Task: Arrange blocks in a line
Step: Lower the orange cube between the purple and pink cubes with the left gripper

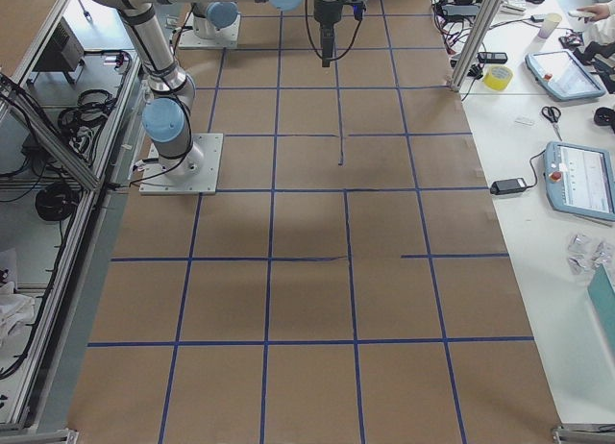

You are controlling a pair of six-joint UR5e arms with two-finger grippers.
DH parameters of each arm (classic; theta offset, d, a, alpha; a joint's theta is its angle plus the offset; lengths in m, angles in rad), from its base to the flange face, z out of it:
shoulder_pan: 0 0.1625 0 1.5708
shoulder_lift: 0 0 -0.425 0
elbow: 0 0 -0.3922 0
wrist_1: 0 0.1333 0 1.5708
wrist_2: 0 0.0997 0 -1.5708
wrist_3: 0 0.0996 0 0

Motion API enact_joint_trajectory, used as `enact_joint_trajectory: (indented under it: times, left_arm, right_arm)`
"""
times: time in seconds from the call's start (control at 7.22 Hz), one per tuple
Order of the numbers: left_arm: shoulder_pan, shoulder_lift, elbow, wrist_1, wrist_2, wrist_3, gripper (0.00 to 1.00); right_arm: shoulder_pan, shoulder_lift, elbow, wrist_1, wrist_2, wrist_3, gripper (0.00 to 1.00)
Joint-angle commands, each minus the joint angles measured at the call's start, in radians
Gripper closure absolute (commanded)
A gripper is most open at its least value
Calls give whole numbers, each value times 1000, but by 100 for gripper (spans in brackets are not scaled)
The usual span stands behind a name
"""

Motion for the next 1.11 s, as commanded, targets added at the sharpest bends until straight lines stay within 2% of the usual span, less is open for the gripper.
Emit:
enact_joint_trajectory:
  times: [0.0, 0.28, 0.97]
  left_arm:
    - [0, -9, -7, 1, 0, -1, 100]
    - [0, -27, -18, 44, -16, -7, 100]
    - [2, -38, -39, 46, -20, -62, 100]
  right_arm:
    - [0, 1, 0, 1, -2, 2, 0]
    - [0, 1, 0, 1, -2, 1, 0]
    - [0, -1, 8, 1, -7, -7, 0]
